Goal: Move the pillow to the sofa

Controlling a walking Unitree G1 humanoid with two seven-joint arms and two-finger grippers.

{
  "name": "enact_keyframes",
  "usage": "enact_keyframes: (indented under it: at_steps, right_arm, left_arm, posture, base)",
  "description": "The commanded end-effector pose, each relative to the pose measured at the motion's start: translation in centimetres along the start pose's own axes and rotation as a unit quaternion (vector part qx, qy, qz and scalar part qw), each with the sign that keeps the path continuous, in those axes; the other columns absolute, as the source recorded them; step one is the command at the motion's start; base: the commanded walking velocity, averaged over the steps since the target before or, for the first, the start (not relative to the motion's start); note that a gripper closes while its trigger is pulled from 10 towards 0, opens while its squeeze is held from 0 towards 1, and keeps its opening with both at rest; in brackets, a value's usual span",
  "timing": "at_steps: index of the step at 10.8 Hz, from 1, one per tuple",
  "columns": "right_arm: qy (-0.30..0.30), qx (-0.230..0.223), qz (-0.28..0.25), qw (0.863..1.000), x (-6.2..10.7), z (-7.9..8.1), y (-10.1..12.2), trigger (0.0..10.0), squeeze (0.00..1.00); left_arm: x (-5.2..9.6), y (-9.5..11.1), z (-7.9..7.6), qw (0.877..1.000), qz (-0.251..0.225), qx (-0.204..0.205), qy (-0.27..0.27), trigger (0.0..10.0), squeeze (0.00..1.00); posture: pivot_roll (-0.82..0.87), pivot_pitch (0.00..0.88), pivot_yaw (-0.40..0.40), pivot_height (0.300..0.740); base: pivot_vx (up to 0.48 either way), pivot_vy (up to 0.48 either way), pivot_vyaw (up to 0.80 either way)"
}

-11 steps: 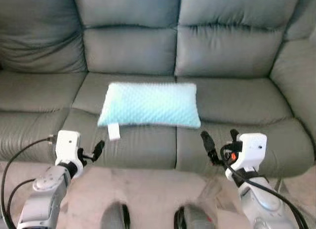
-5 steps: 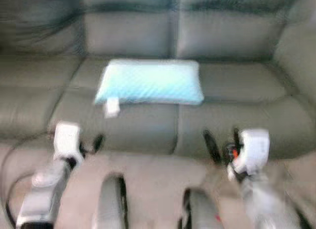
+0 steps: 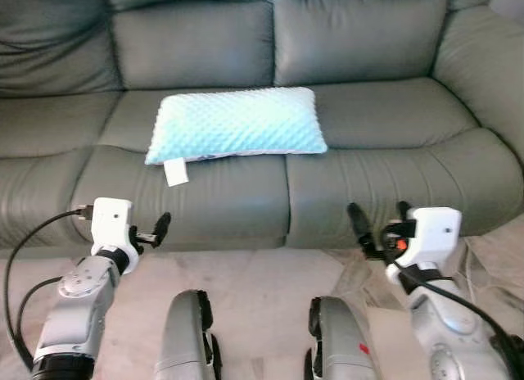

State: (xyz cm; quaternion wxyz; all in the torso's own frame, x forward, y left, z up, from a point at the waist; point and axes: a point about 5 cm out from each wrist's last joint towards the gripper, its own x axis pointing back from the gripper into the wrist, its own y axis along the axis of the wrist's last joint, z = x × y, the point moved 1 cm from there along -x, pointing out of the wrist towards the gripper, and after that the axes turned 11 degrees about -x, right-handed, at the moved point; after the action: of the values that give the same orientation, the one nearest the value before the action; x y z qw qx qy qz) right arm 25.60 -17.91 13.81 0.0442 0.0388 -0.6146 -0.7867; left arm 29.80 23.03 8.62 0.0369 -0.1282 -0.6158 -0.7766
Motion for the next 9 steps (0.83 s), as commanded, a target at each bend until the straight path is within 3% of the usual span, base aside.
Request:
enact_keyframes:
  at_steps: [1,4,7,9]
  right_arm:
    - [0.0,-0.004,0.003,1.0,-0.1,-0.2,-0.3,10.0,0.0]
    - [-0.008,0.016,-0.023,1.0,-2.2,-1.9,1.1,10.0,0.0]
    - [0.001,0.032,-0.033,0.999,-6.5,-3.5,3.0,10.0,0.0]
    - [0.002,0.022,-0.065,0.998,-6.8,-3.2,4.5,10.0,0.0]
  left_arm:
    - [-0.2,-0.4,0.0,1.0,0.008,-0.003,0.002,10.0,0.0]
    - [-3.6,2.0,-0.7,0.999,-0.036,0.023,0.008,10.0,0.0]
    - [-7.1,4.7,-0.7,0.998,-0.049,0.028,0.026,10.0,0.0]
    - [-7.9,7.2,-0.7,0.997,-0.074,0.03,0.022,10.0,0.0]
  posture:
    - [-0.16,0.23,0.032,0.609]
    - [-0.17,0.25,0.05,0.609]
    - [-0.17,0.286,0.08,0.609]
    - [-0.18,0.298,0.084,0.609]
  base:
    - [0.0,0.0,0.0]
    - [0.0,0.0,0.0]
    - [0.0,0.0,0.0]
    - [0.0,0.0,0.0]
